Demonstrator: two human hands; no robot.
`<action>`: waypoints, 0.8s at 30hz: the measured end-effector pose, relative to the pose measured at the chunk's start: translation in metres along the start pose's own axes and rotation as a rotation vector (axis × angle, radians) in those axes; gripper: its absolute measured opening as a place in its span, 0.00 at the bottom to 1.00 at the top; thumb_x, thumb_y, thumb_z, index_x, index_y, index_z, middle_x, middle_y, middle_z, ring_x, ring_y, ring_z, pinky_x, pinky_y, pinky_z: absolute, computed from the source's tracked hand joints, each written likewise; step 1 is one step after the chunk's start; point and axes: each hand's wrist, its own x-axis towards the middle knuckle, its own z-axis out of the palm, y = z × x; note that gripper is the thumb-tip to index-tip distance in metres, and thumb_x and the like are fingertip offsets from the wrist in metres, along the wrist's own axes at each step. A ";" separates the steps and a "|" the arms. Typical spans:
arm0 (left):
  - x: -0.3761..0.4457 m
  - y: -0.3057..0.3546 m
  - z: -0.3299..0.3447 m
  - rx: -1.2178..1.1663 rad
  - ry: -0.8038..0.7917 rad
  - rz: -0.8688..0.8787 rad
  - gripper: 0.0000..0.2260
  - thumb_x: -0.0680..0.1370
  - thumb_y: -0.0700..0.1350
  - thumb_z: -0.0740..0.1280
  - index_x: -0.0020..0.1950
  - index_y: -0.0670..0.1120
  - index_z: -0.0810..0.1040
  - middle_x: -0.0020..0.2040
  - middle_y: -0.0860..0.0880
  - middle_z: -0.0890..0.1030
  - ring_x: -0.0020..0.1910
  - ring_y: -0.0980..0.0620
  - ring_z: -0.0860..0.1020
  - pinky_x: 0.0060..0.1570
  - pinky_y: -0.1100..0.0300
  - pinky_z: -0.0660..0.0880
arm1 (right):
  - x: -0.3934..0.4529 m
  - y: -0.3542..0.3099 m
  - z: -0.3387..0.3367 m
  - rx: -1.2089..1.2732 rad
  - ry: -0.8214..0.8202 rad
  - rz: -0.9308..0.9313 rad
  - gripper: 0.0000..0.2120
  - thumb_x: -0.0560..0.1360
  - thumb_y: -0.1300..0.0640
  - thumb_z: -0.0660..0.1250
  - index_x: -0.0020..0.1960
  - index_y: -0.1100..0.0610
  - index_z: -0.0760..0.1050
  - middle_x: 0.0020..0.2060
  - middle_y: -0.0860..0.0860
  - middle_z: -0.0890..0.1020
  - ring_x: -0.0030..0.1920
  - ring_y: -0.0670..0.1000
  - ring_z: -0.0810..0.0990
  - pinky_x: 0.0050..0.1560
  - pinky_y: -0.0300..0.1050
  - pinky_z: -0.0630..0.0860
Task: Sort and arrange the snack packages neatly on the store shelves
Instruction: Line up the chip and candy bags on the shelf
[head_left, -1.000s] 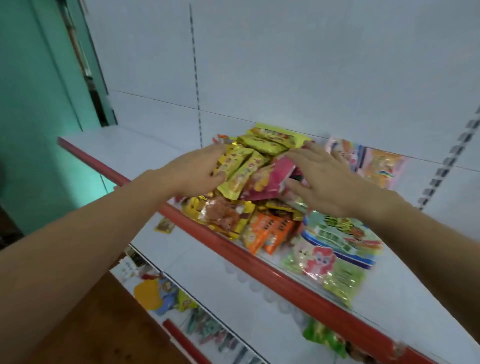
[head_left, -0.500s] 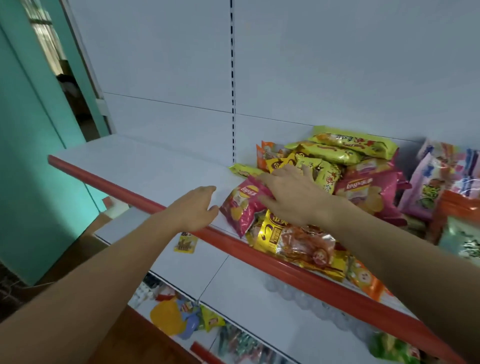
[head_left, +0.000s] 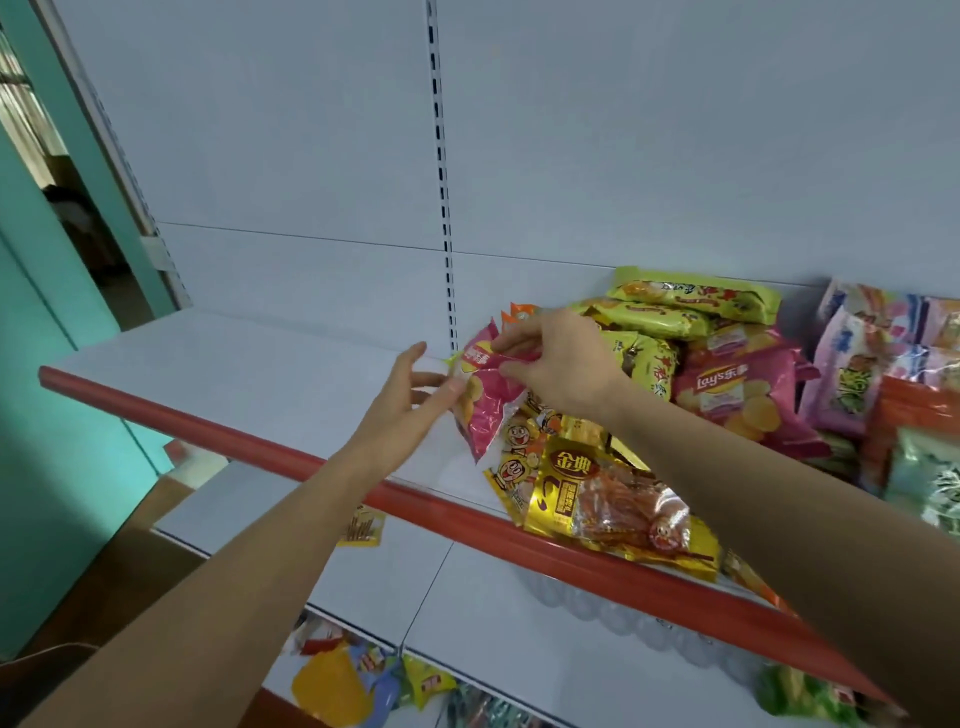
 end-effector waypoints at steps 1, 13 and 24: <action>0.003 0.007 -0.002 -0.031 0.036 0.009 0.29 0.80 0.59 0.65 0.77 0.52 0.62 0.61 0.54 0.79 0.54 0.65 0.79 0.51 0.63 0.72 | 0.000 0.000 -0.006 0.091 -0.005 0.003 0.11 0.72 0.62 0.76 0.53 0.54 0.86 0.44 0.45 0.86 0.45 0.41 0.84 0.52 0.36 0.81; 0.028 0.076 0.041 -0.219 -0.280 0.088 0.24 0.72 0.56 0.75 0.64 0.52 0.72 0.52 0.44 0.85 0.45 0.48 0.85 0.44 0.53 0.83 | -0.038 0.040 -0.087 0.563 0.055 0.228 0.11 0.74 0.61 0.76 0.55 0.61 0.81 0.48 0.59 0.86 0.42 0.52 0.87 0.37 0.42 0.82; 0.028 0.096 0.100 -0.220 -0.086 0.122 0.19 0.77 0.53 0.73 0.65 0.50 0.76 0.55 0.53 0.83 0.47 0.55 0.85 0.47 0.58 0.82 | -0.084 0.093 -0.148 -0.413 0.289 0.377 0.28 0.72 0.33 0.68 0.62 0.52 0.72 0.47 0.48 0.79 0.46 0.51 0.78 0.48 0.52 0.79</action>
